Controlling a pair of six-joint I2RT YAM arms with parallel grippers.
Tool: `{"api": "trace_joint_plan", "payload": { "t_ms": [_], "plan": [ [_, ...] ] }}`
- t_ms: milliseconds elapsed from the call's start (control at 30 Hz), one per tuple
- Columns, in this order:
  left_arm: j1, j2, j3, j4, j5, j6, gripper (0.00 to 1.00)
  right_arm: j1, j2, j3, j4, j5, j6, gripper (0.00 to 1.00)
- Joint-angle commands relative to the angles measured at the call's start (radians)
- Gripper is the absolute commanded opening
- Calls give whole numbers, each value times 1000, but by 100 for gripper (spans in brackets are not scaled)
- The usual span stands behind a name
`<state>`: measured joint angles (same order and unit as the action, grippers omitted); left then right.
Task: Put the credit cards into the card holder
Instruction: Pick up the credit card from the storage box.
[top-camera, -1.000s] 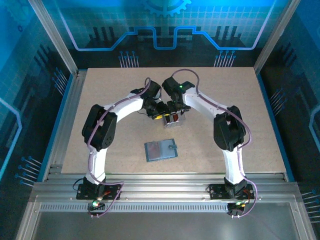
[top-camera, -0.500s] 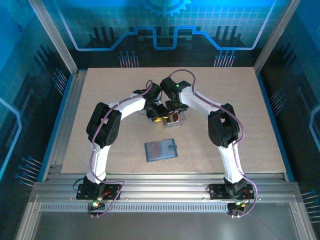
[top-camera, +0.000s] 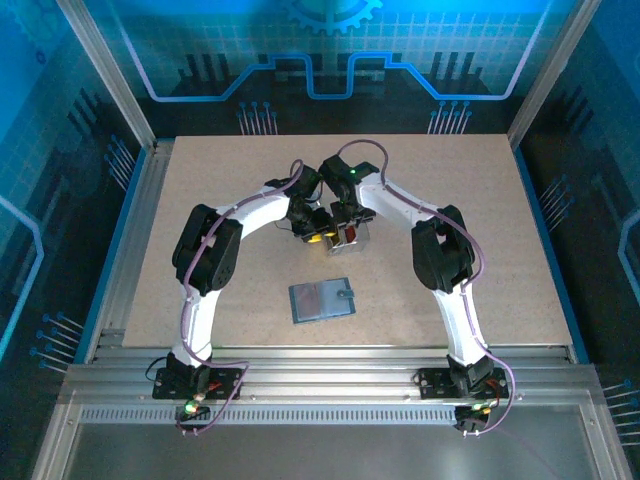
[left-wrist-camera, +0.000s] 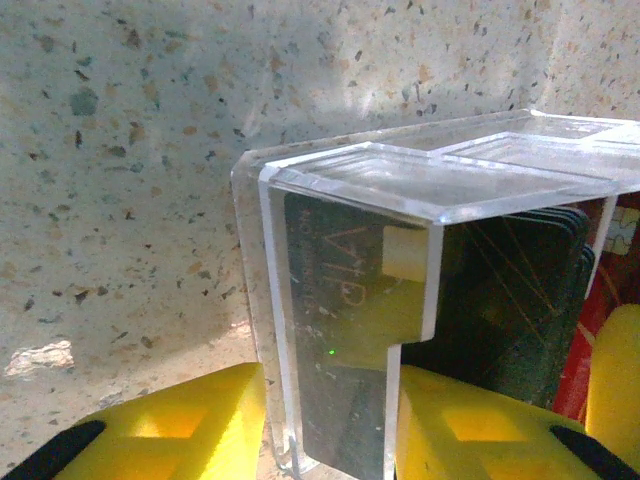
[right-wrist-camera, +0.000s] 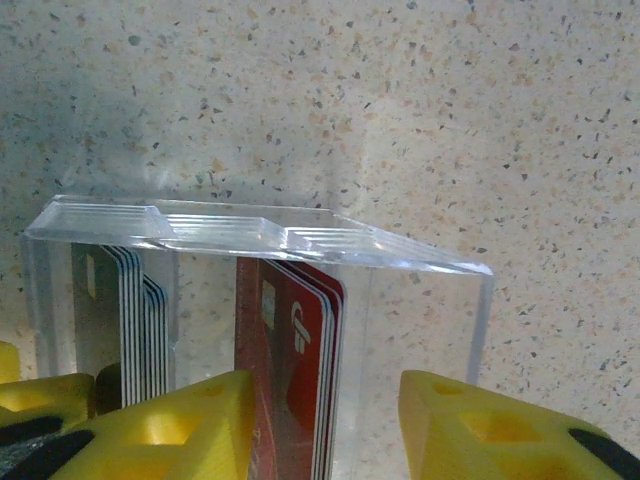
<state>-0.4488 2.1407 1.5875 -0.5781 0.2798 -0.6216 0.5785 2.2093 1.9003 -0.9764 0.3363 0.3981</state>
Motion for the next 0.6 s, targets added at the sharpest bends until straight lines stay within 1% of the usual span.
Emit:
{"api": "trace_joint_plan", "payload": {
  "t_ms": [0, 267, 567],
  "plan": [
    [7, 14, -18, -13, -1, 16, 38, -5, 15, 18, -31, 62, -17, 42],
    [9, 11, -33, -8, 1, 12, 38, -1, 11, 13, -33, 87, -28, 36],
    [11, 13, -50, 5, 4, 7, 38, 10, -6, 17, -44, 116, -39, 34]
  ]
}}
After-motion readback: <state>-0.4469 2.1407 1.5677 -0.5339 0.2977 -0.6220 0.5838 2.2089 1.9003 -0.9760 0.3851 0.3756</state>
